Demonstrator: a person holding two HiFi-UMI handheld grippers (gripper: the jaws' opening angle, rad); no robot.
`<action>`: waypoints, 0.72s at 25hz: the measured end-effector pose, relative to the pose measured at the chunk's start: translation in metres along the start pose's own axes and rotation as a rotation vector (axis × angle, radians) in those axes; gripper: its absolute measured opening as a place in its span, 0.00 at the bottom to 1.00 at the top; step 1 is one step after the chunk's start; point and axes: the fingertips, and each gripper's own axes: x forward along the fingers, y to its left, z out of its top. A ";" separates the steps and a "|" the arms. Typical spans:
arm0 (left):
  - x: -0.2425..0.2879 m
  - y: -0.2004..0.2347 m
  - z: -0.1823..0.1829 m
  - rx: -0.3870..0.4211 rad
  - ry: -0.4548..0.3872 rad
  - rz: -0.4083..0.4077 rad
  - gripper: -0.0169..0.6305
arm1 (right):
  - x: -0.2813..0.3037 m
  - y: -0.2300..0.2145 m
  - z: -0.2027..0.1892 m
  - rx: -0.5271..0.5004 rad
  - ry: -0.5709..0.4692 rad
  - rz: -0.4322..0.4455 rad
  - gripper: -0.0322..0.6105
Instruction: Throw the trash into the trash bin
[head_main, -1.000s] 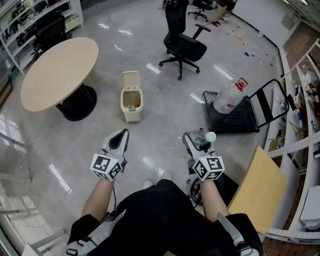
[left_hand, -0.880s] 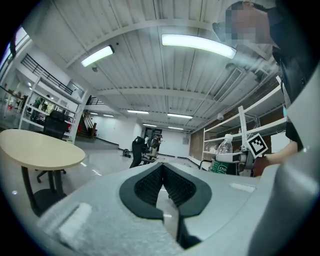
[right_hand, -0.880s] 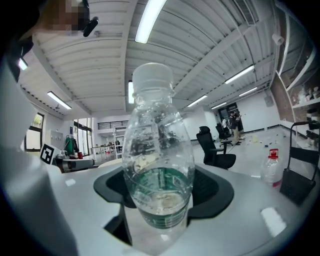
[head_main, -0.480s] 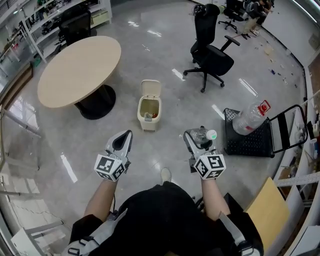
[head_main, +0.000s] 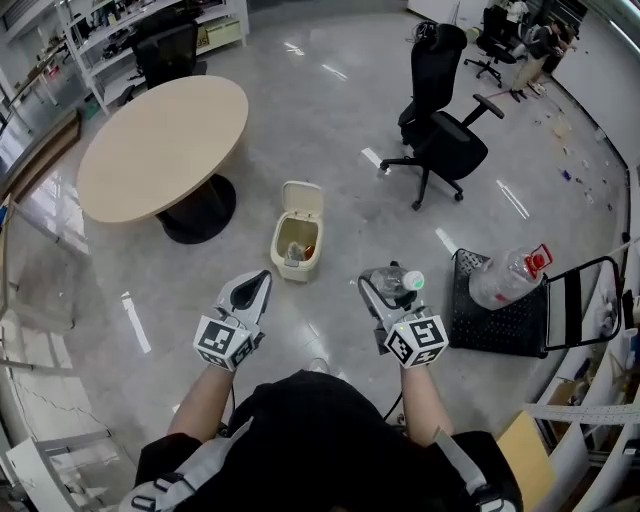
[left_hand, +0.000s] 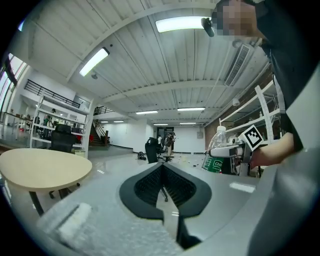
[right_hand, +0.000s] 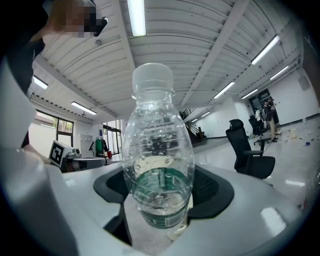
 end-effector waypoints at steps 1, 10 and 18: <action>0.005 0.001 -0.001 -0.003 0.001 0.011 0.03 | 0.005 -0.005 -0.002 0.001 0.009 0.012 0.57; 0.019 0.031 -0.017 -0.064 0.011 0.063 0.03 | 0.059 -0.016 -0.012 0.004 0.064 0.063 0.57; 0.047 0.118 -0.023 -0.096 -0.010 0.071 0.03 | 0.145 -0.001 0.001 -0.061 0.080 0.085 0.57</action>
